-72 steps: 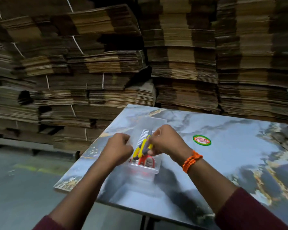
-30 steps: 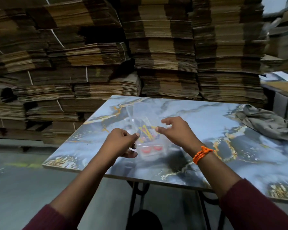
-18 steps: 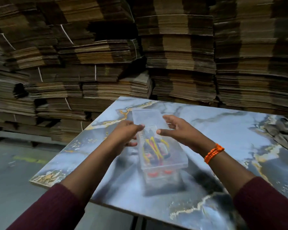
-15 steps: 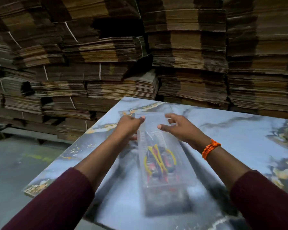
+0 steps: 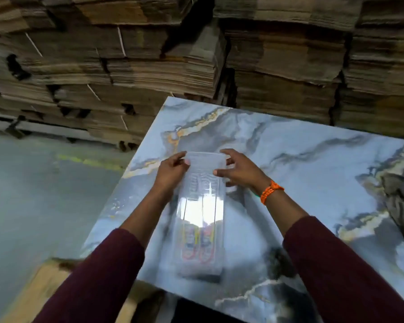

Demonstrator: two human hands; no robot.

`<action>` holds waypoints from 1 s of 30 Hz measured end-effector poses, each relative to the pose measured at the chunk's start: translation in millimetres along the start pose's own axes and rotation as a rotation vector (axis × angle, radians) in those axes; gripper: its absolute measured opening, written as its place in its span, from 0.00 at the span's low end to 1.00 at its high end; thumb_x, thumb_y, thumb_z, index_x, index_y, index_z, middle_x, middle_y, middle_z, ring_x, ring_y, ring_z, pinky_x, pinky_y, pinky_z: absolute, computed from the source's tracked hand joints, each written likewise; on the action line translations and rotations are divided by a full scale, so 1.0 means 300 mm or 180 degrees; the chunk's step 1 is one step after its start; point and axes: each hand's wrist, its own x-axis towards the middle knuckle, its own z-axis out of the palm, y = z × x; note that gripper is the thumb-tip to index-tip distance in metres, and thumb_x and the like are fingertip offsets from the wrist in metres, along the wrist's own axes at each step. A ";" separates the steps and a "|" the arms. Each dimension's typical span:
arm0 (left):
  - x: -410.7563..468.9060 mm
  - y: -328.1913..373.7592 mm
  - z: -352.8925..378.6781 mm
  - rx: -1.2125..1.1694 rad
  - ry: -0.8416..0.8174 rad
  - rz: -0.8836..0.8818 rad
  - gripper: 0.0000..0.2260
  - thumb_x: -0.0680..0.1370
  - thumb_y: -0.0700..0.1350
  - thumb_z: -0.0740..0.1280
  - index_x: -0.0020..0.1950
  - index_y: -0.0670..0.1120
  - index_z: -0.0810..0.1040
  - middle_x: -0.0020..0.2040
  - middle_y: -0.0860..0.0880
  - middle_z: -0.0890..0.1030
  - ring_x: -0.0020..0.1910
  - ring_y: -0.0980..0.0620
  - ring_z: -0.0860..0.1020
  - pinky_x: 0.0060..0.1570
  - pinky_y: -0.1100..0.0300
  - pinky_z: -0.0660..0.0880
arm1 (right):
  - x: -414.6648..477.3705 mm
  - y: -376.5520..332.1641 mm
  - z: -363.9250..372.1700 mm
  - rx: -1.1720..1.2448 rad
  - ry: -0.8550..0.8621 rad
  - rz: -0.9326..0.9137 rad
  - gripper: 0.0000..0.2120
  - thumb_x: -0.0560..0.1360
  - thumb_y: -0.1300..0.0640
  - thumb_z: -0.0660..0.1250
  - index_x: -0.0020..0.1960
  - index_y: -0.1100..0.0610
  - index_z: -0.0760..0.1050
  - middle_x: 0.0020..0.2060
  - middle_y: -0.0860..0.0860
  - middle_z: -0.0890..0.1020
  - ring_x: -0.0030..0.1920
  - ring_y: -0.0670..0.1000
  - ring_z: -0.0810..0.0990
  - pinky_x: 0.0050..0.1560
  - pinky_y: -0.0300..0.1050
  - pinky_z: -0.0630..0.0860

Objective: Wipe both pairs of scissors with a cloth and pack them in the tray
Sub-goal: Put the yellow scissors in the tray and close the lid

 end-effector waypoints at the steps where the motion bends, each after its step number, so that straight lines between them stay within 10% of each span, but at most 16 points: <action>1: -0.027 -0.002 -0.002 0.0036 -0.0046 -0.0157 0.18 0.81 0.44 0.70 0.70 0.45 0.78 0.60 0.45 0.83 0.55 0.49 0.82 0.57 0.56 0.81 | -0.031 -0.025 0.002 -0.0035 -0.0143 0.0120 0.40 0.73 0.60 0.78 0.79 0.50 0.62 0.53 0.51 0.77 0.53 0.55 0.81 0.50 0.61 0.85; 6: -0.130 0.006 -0.014 0.0012 -0.0037 -0.0723 0.16 0.78 0.41 0.71 0.65 0.46 0.81 0.58 0.41 0.85 0.53 0.43 0.84 0.59 0.47 0.81 | -0.100 -0.101 0.011 -0.0273 -0.0527 0.0532 0.57 0.69 0.66 0.81 0.83 0.44 0.48 0.57 0.56 0.76 0.51 0.57 0.83 0.49 0.61 0.85; 14: 0.032 0.118 -0.043 -0.0533 -0.0199 -0.1479 0.15 0.80 0.48 0.68 0.66 0.52 0.82 0.59 0.48 0.83 0.56 0.45 0.79 0.49 0.52 0.77 | -0.054 -0.104 0.002 0.0358 -0.0499 0.0767 0.49 0.68 0.73 0.78 0.80 0.47 0.61 0.60 0.55 0.71 0.47 0.56 0.82 0.52 0.65 0.83; 21: 0.169 0.187 0.035 -0.0535 -0.0805 -0.1100 0.15 0.81 0.41 0.64 0.60 0.56 0.84 0.54 0.46 0.84 0.46 0.48 0.79 0.45 0.56 0.74 | 0.017 -0.042 -0.042 0.0837 0.0412 0.0601 0.39 0.69 0.67 0.80 0.74 0.50 0.68 0.67 0.59 0.75 0.65 0.58 0.79 0.54 0.62 0.84; 30: 0.271 0.198 0.132 -0.0465 -0.1143 -0.0600 0.16 0.81 0.41 0.69 0.68 0.48 0.80 0.60 0.49 0.84 0.55 0.52 0.82 0.50 0.61 0.75 | 0.092 -0.036 -0.145 0.1267 0.0763 0.0796 0.21 0.79 0.63 0.71 0.69 0.54 0.70 0.64 0.60 0.79 0.54 0.57 0.83 0.48 0.58 0.85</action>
